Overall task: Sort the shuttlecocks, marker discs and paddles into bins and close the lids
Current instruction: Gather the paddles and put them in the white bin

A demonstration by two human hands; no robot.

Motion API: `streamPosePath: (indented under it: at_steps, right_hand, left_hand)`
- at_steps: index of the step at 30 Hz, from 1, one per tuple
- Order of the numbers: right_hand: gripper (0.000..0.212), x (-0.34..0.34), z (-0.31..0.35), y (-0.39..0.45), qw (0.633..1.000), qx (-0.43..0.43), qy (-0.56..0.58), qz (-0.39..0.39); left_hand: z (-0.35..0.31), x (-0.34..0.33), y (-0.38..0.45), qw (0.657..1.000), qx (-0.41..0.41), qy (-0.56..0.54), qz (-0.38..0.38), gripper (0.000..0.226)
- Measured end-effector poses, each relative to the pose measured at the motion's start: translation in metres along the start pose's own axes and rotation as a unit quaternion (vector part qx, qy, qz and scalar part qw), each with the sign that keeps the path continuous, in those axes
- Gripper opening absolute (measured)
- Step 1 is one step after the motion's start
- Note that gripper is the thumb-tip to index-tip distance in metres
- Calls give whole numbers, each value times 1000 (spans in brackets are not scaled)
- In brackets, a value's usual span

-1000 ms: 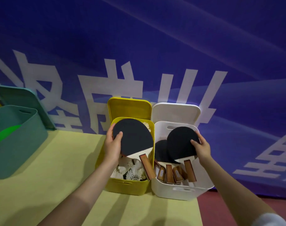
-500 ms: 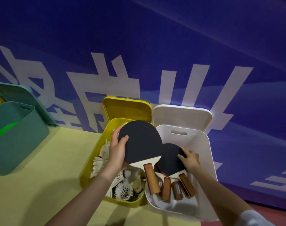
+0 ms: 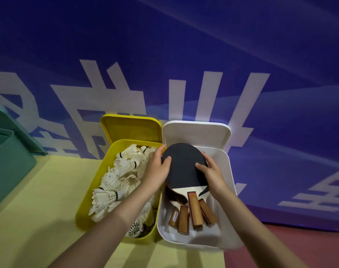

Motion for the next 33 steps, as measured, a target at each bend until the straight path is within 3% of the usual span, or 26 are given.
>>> streamPosePath:
  at_steps: [2, 6, 11, 14, 16, 17, 20, 22, 25, 28, 33]
  right_hand:
    - [38, 16, -15, 3, 998, -25, -28, -41]
    - [41, 29, -45, -2, 990, -59, -91, -94]
    - [40, 13, -62, -3, 975, -41, -199, -86]
    - [42, 13, -75, -4, 922, -50, -373, -87]
    - [49, 19, -83, -3, 875, -65, -473, -75]
    - [51, 20, -82, -3, 870, -78, -482, -68]
    - [53, 14, -73, -5, 866, -97, -487, -67]
    - [54, -2, -57, -12, 864, -51, -492, -93]
    - [47, -48, -28, -30, 923, 81, -365, -97]
    - [38, -112, 10, -55, 965, 142, -216, -36]
    - [25, -232, 49, -85, 980, 155, -105, 59]
  left_hand:
    - [-2, 13, -4, 995, -46, 77, -54, 44]
    - [17, 63, -6, 983, -87, 130, -98, 38]
    - [73, 133, -2, 968, -21, 190, -165, 36]
    - [107, 160, -11, 966, 45, 190, -172, 39]
    - [123, 163, -22, 977, 90, 145, -125, 41]
    - [129, 162, -27, 981, 110, 118, -104, 41]
    - [141, 164, -29, 985, 130, 43, -107, 41]
    - [143, 167, -24, 985, 136, 12, -110, 41]
    - [145, 171, -17, 985, 145, -17, -96, 39]
    - [152, 178, -14, 982, 164, -58, -74, 34]
    - [178, 236, -14, 969, 178, -135, -102, 33]
Point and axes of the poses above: each hand's wrist, its own y-axis towards the middle knuckle, its own x-axis out of the back of the hand, z = x × y, the point moved 2 cm from there along y, towards the middle knuckle, and after that the axes turned 7 degrees about x, right-handed, at the moved point
